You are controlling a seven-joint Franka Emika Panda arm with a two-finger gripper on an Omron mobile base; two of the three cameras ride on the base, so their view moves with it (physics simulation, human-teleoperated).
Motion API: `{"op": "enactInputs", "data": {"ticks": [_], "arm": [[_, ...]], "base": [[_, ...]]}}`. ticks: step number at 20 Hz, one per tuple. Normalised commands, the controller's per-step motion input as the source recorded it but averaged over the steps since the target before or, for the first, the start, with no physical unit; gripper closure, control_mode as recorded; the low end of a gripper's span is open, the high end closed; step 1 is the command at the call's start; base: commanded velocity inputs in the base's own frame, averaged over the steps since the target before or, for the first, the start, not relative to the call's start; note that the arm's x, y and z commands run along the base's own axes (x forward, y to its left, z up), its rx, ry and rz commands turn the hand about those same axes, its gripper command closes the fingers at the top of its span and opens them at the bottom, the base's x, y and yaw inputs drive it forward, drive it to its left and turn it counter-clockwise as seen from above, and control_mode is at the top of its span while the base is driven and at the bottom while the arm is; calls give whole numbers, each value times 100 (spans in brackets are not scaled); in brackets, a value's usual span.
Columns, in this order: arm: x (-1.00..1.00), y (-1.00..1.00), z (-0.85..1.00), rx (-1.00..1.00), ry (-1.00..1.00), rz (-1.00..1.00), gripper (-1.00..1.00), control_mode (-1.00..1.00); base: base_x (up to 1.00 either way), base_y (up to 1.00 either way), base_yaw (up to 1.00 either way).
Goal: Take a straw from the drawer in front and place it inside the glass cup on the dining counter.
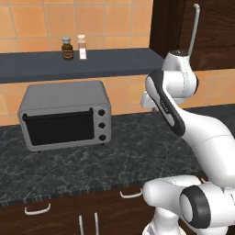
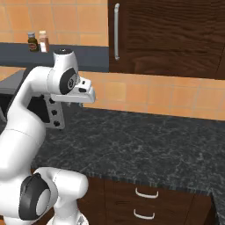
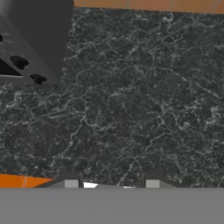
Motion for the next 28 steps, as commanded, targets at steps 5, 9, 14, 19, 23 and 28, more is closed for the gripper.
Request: {"op": "enactInputs", "data": {"ticks": [5, 9, 14, 19, 23, 28], "arm": [[0, 0, 0, 0, 0, 0, -100, 100], [0, 0, 0, 0, 0, 0, -100, 100], [0, 0, 0, 0, 0, 0, -100, 100], [0, 0, 0, 0, 0, 0, -100, 100], [0, 0, 0, 0, 0, 0, -100, 100], [0, 0, 0, 0, 0, 0, -100, 100]], "base": [[-23, 14, 0], [-70, 33, -21], [-53, 39, -46], [-13, 48, -60], [-42, 64, -46], [-45, 84, -37]]}}
